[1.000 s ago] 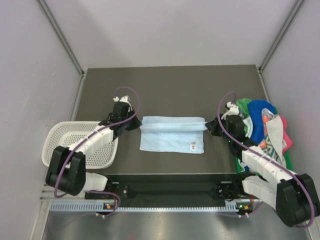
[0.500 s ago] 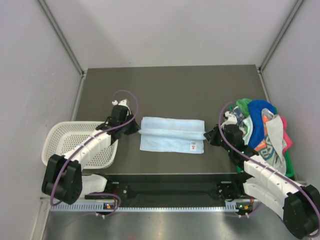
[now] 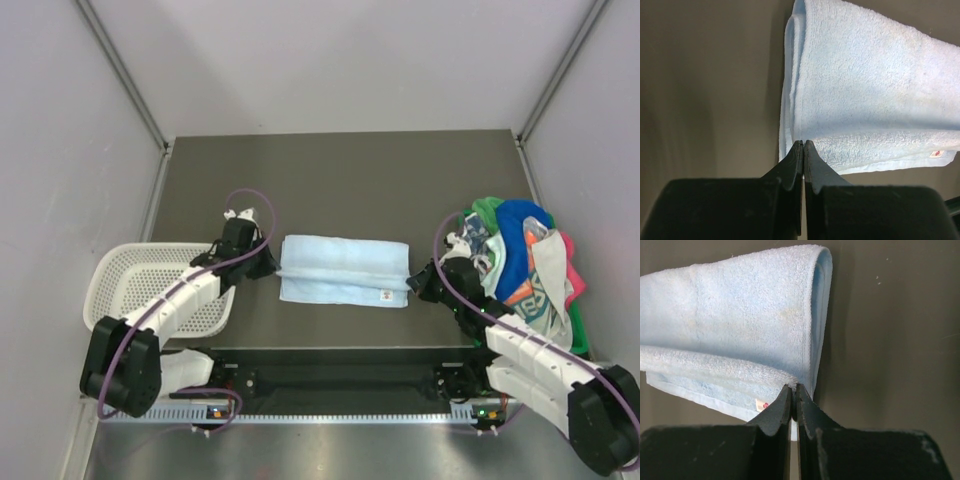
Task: Fold and stack the towels
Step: Fold the towel
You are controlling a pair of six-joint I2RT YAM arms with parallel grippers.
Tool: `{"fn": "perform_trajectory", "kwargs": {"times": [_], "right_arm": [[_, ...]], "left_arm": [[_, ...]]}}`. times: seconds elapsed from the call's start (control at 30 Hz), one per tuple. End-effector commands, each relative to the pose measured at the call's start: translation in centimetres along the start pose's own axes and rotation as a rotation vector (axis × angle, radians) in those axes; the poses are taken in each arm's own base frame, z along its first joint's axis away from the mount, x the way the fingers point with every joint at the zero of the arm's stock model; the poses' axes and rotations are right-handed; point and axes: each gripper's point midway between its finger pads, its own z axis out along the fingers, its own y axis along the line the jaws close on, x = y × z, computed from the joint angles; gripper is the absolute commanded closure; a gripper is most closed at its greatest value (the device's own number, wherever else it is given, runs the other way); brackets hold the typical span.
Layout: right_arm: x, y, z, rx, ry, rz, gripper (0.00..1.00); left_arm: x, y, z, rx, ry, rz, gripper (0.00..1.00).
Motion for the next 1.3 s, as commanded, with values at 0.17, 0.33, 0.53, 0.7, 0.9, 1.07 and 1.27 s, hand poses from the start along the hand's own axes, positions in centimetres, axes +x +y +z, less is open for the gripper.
{"fn": "perform_trajectory", "kwargs": {"times": [0.17,0.33,0.53,0.7,0.9,1.07,1.27], "right_arm": [[-0.2,-0.2,0.4,0.013,-0.021,0.013,0.97],[0.0,-0.4,0.4,0.018,-0.021,0.014,0.96],[-0.2,-0.1,0.1,0.003,-0.026,0.017,0.87],[-0.4,0.3,-0.4,-0.006,-0.021,0.02,0.71],[-1.2,0.4,-1.5,0.02,-0.021,0.016,0.67],[-2.2,0.7,-2.4,0.041,-0.029,0.021,0.67],[-3.9,2.2,-3.3,0.044,-0.047,0.021,0.67]], "left_arm": [[1.1,0.8,-0.7,-0.02,0.022,-0.006,1.0],[1.9,1.1,-0.6,-0.023,0.05,-0.002,1.0],[2.8,1.4,-0.7,-0.028,0.086,0.002,1.0],[3.7,1.4,-0.6,-0.019,0.129,-0.001,0.94],[3.7,0.8,-1.6,0.008,0.141,0.019,0.74],[1.8,-0.3,-3.6,0.013,0.1,0.034,0.7],[-0.6,-3.1,-3.8,0.091,0.068,0.021,0.73]]}}
